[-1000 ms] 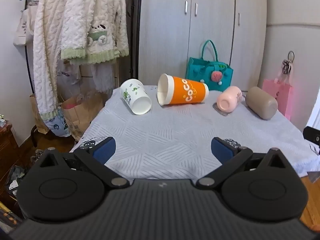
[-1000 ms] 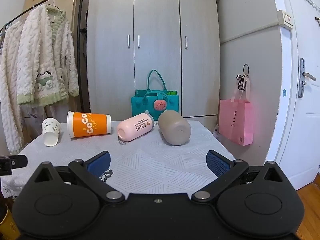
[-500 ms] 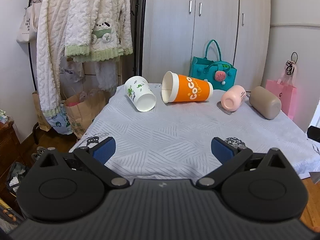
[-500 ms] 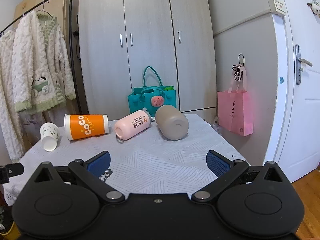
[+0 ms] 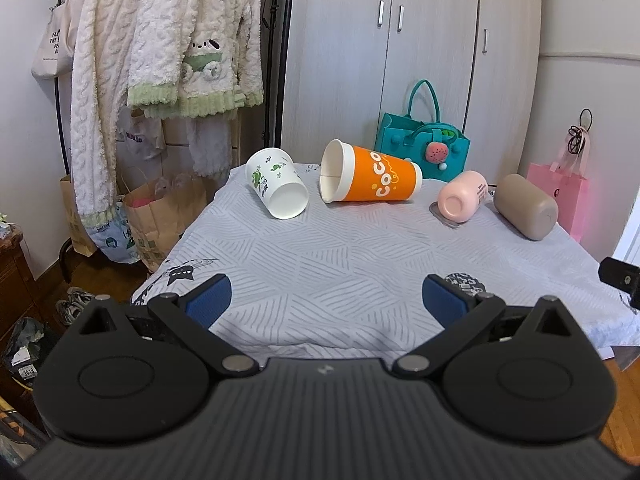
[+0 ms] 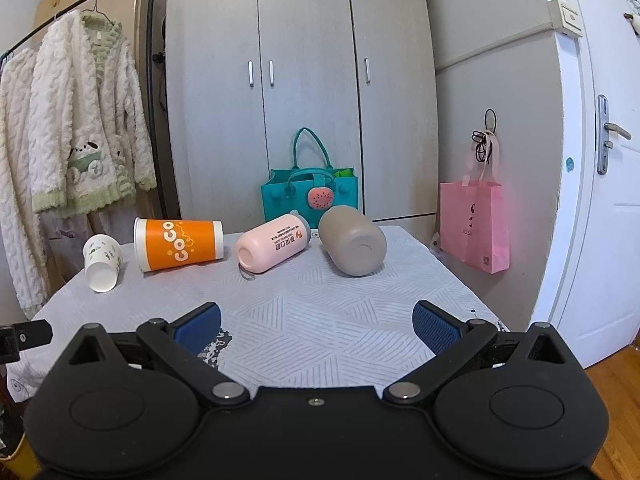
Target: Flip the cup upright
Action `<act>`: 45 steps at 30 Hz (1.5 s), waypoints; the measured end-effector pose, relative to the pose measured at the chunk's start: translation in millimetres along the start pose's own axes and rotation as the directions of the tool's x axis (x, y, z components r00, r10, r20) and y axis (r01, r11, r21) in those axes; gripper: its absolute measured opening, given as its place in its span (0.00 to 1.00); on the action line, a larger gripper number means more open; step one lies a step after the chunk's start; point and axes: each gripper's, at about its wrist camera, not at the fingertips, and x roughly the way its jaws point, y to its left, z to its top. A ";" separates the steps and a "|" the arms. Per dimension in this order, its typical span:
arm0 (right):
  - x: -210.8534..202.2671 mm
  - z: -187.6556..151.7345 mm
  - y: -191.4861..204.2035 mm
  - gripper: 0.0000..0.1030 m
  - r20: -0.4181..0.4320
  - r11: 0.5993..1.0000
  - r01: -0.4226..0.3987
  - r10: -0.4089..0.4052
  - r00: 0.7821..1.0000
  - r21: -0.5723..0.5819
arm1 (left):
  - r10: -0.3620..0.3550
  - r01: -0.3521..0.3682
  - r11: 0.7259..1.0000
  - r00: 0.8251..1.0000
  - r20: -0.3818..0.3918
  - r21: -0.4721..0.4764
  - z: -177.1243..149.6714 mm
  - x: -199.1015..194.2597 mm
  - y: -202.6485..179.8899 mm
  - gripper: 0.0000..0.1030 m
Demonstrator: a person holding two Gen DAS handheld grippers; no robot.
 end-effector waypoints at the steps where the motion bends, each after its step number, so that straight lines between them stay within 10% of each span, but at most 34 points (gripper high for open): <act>1: 0.5 -0.2 0.7 1.00 -0.001 1.000 0.001 -0.001 1.000 -0.003 | -0.001 0.001 1.000 1.000 0.000 0.000 0.1 0.2 0.1 1.00; 45: 10.1 -2.2 8.2 1.00 -0.040 0.999 0.011 -0.013 0.999 -0.038 | 0.012 -0.012 1.000 0.998 -0.063 -0.007 -4.3 8.5 6.9 1.00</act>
